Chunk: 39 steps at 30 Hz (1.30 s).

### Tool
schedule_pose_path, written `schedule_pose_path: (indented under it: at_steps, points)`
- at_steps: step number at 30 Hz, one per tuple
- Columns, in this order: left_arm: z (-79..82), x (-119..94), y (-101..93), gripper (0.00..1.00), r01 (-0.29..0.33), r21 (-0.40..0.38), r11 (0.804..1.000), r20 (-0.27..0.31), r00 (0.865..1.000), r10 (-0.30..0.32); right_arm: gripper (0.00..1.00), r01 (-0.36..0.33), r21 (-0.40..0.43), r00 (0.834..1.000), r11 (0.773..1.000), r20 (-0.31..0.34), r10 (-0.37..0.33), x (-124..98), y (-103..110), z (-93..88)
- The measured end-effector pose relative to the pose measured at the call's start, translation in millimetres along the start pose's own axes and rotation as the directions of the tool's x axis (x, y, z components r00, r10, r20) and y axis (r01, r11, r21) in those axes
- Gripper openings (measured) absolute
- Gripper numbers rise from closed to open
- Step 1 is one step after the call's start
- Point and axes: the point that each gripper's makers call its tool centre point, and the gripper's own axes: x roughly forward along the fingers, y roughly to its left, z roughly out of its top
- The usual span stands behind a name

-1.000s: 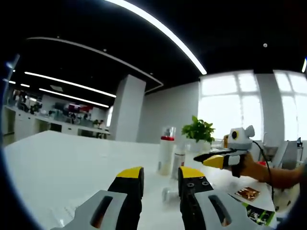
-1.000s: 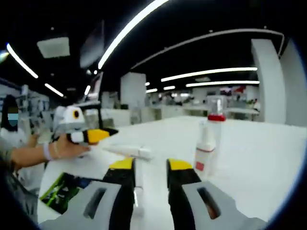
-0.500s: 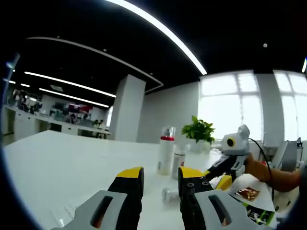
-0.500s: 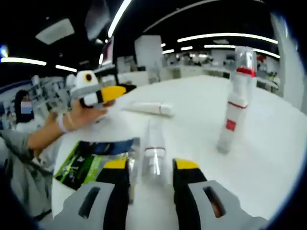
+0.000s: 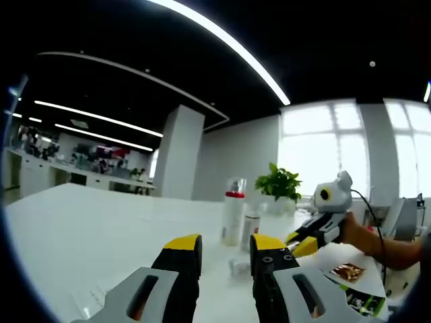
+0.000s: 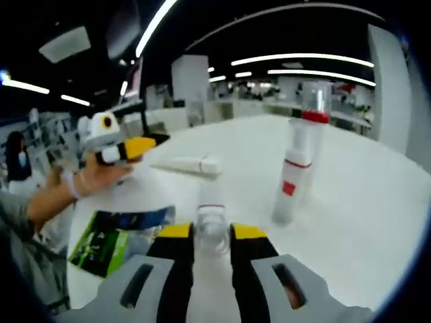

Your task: Arrange the skincare products in the storage area until every visible bottle or jar stands upright without overlapping.

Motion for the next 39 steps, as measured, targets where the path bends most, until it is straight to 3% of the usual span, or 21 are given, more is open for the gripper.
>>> schedule_pose_path:
  at_steps: [4,11,14,16,18,20,22,26,39]
  points:
    - [-0.1,0,0.0,0.29,-0.001,0.0,1.0,-0.001,1.0,0.001,0.19,0.059,0.013,0.995,0.998,0.079,-0.06,-9,-11,14.0]
    - [-0.6,-1,-1.1,0.29,-0.001,0.001,1.0,-0.002,1.0,0.001,0.18,0.165,0.077,0.962,0.983,0.209,-0.177,-32,-34,35.1]
    - [-0.5,0,-0.1,0.29,-0.001,0.001,1.0,-0.003,1.0,0.001,0.18,0.227,0.1,0.926,0.969,0.285,-0.246,-47,-46,47.1]
    - [-0.6,0,-0.1,0.29,-0.001,0.001,1.0,-0.003,1.0,0.001,0.18,0.252,0.112,0.913,0.961,0.302,-0.275,-52,-51,49.3]
    - [-0.8,0,-0.6,0.29,-0.001,0.001,1.0,-0.004,1.0,0.001,0.18,0.293,0.13,0.886,0.947,0.336,-0.32,-61,-59,53.9]
    - [-1.3,0,-1.4,0.29,0.0,0.003,1.0,-0.006,1.0,0.0,0.18,0.309,0.141,0.874,0.941,0.349,-0.339,-65,-62,55.5]
    - [-1.3,1,-1.1,0.29,0.0,0.003,1.0,-0.006,1.0,0.0,0.18,0.353,0.167,0.839,0.921,0.379,-0.391,-72,-70,59.4]
    - [-1.7,0,-2.4,0.29,-0.001,0.002,1.0,-0.006,1.0,0.001,0.18,0.418,0.187,0.786,0.889,0.417,-0.457,-84,-82,64.4]
    - [-1.9,-1,-0.8,0.29,-0.002,0.004,1.0,-0.007,1.0,0.002,0.19,0.428,0.202,0.757,0.881,0.452,-0.472,-80,-88,65.3]
